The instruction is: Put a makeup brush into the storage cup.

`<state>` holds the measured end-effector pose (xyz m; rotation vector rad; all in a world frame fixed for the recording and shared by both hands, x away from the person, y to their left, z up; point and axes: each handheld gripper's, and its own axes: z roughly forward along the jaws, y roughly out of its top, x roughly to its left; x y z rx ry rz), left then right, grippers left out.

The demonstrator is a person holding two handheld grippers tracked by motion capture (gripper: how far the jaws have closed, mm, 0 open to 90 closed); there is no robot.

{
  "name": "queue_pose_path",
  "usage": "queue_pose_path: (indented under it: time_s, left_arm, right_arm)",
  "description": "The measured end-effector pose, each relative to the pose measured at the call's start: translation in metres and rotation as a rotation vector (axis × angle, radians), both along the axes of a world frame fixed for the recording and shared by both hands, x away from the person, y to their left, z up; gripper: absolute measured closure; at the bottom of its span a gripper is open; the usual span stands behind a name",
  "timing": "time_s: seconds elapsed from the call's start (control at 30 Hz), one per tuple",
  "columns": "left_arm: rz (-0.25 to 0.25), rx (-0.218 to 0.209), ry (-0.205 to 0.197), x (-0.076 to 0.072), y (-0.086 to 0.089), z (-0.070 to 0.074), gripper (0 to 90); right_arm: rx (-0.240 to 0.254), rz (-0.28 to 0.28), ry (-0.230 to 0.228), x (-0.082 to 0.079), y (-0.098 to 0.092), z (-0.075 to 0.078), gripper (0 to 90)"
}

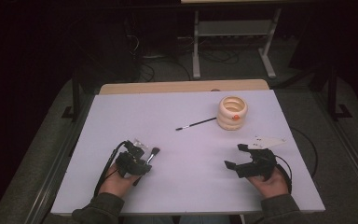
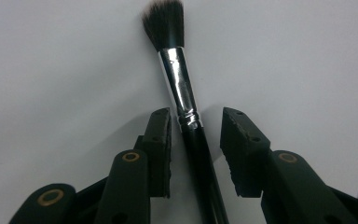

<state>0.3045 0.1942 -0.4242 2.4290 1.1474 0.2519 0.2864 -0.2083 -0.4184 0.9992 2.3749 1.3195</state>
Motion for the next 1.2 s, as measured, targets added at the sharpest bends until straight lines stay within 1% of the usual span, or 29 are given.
queue_pose_path:
  time_s: [0.03,0.07,0.13,0.17,0.2,0.3,0.4,0.43,0.47,0.5,0.53,0.6,0.63,0.7,0.83,0.87,0.9,0.93,1.0,1.03,1.07,1.13,1.2]
  left_arm:
    - [-0.003,0.010,0.002,0.0004,-0.0002,0.0003,67.1]
    - [0.007,0.010,0.001,0.0006,-0.0013,0.0002,68.0]
    - [-0.013,0.051,0.003,0.0017,-0.0027,0.0016,70.3]
    - [-0.004,0.039,0.002,0.0011,-0.0043,0.0009,71.9]
    - [-0.003,0.041,0.001,0.0008,-0.0044,0.0008,72.8]
    - [-0.014,0.065,-0.016,-0.0014,-0.0057,0.0009,78.5]
    - [-0.015,0.068,-0.015,-0.0011,-0.0067,0.0011,78.7]
    - [-0.018,0.066,-0.007,-0.0004,-0.0063,0.0014,78.7]
    - [-0.014,0.055,-0.008,0.0000,-0.0063,0.0011,78.7]
    - [-0.024,0.059,-0.011,0.0007,-0.0052,0.0016,78.8]
    - [-0.018,0.059,-0.029,-0.0003,-0.0060,0.0017,79.2]
    - [-0.035,0.070,-0.041,-0.0004,-0.0062,0.0014,79.5]
    - [-0.043,0.063,-0.042,-0.0003,-0.0058,0.0013,79.5]
    - [-0.039,0.051,-0.039,-0.0007,-0.0052,0.0008,79.6]
    - [-0.052,0.042,-0.035,-0.0002,-0.0044,0.0008,79.6]
    - [-0.062,0.042,-0.035,-0.0002,-0.0043,0.0013,79.7]
    - [-0.059,0.030,-0.039,-0.0013,-0.0053,0.0014,79.6]
    - [-0.070,0.034,-0.042,-0.0011,-0.0047,0.0023,79.6]
    - [-0.064,0.021,-0.045,-0.0013,-0.0051,0.0031,79.7]
    - [-0.068,0.028,-0.046,-0.0013,-0.0043,0.0043,79.6]
    - [-0.066,0.011,-0.048,-0.0009,-0.0038,0.0049,79.6]
    - [-0.075,0.028,-0.047,0.0000,-0.0033,0.0058,79.7]
    - [-0.077,0.022,-0.044,0.0000,-0.0028,0.0061,79.7]
  right_arm:
    - [0.002,0.002,-0.001,0.0004,-0.0005,-0.0001,15.0]
    - [0.003,0.001,0.002,0.0007,-0.0007,-0.0001,15.0]
    - [0.008,0.003,0.007,0.0010,-0.0012,-0.0002,15.0]
    - [0.008,0.004,0.001,0.0006,-0.0013,0.0001,15.0]
    - [0.007,0.005,-0.003,-0.0001,-0.0012,0.0007,15.0]
    - [0.009,0.007,-0.011,-0.0013,-0.0006,0.0019,15.1]
    - [0.005,0.012,0.004,-0.0007,0.0009,0.0005,15.1]
    - [0.003,0.013,0.011,-0.0005,0.0015,-0.0002,15.1]
    - [0.002,0.013,0.017,-0.0009,0.0022,-0.0007,15.1]
    - [-0.001,0.017,0.014,-0.0010,0.0022,-0.0011,15.2]
    - [-0.002,0.017,0.014,-0.0017,0.0027,-0.0012,15.4]
    - [-0.001,0.014,0.017,-0.0017,0.0032,-0.0010,15.6]
    - [-0.001,0.012,0.020,-0.0015,0.0034,-0.0011,15.6]
    - [-0.002,0.013,0.021,-0.0014,0.0043,-0.0019,15.6]
    - [-0.013,0.020,0.031,-0.0008,0.0060,-0.0041,15.6]
    - [-0.012,0.019,0.035,-0.0014,0.0065,-0.0040,15.6]
    - [-0.016,0.021,0.032,-0.0018,0.0065,-0.0038,15.6]
    - [-0.016,0.025,0.024,-0.0016,0.0065,-0.0037,15.6]
    - [-0.012,0.024,0.024,-0.0016,0.0067,-0.0033,15.7]
    - [-0.011,0.024,0.026,-0.0015,0.0067,-0.0033,15.7]
    - [-0.010,0.024,0.027,-0.0014,0.0068,-0.0035,15.6]
    - [-0.015,0.027,0.031,-0.0013,0.0073,-0.0040,15.6]
    - [-0.023,0.032,0.032,-0.0015,0.0081,-0.0043,15.6]
